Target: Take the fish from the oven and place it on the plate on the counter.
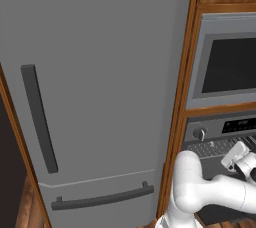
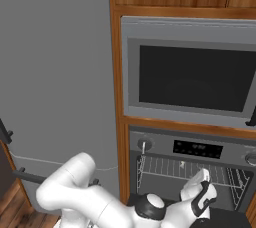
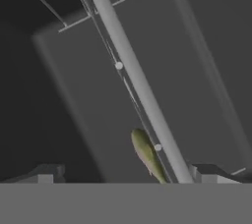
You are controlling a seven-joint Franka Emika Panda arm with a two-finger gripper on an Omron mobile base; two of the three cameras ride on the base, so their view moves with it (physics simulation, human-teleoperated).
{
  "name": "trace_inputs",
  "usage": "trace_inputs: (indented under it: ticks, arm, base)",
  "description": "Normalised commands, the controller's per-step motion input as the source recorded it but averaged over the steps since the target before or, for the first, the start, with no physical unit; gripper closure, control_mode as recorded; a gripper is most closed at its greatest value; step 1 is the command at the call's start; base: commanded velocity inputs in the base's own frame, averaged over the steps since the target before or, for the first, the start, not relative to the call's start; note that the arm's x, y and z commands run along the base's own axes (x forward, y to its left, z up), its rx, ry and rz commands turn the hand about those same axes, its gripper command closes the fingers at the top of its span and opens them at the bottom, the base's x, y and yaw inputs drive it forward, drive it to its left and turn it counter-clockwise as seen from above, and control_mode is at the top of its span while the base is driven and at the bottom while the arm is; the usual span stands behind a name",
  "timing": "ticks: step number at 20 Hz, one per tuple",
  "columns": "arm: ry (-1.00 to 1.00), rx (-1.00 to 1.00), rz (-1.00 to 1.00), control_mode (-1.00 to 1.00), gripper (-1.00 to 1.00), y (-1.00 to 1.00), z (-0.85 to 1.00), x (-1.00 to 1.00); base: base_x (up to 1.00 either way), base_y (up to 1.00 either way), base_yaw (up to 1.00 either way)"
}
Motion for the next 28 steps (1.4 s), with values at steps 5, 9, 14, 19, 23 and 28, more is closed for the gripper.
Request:
trace_inputs:
  ticks: [5,9,14,19,23,28]
  arm:
    - [-0.11,0.02,0.0,-1.0,1.0,0.0,-0.02,0.0]
    - [-0.08,0.0,0.0,-1.0,1.0,0.0,0.0,0.0]
    - [-0.04,0.0,0.0,-1.0,1.0,0.0,0.0,0.0]
    - [0.0,0.0,0.0,-1.0,1.0,0.0,0.0,-0.01]
    - [0.0,0.0,0.0,-1.0,1.0,0.0,0.0,-0.11]
    - [0.03,0.0,0.0,-1.0,1.0,-0.01,-0.12,-0.33]
  base:
    - [0.0,0.0,0.0]
    - [0.0,0.0,0.0]
    - [0.0,0.0,0.0]
    - [0.0,0.0,0.0]
    - [0.0,0.0,0.0]
    - [0.0,0.0,0.0]
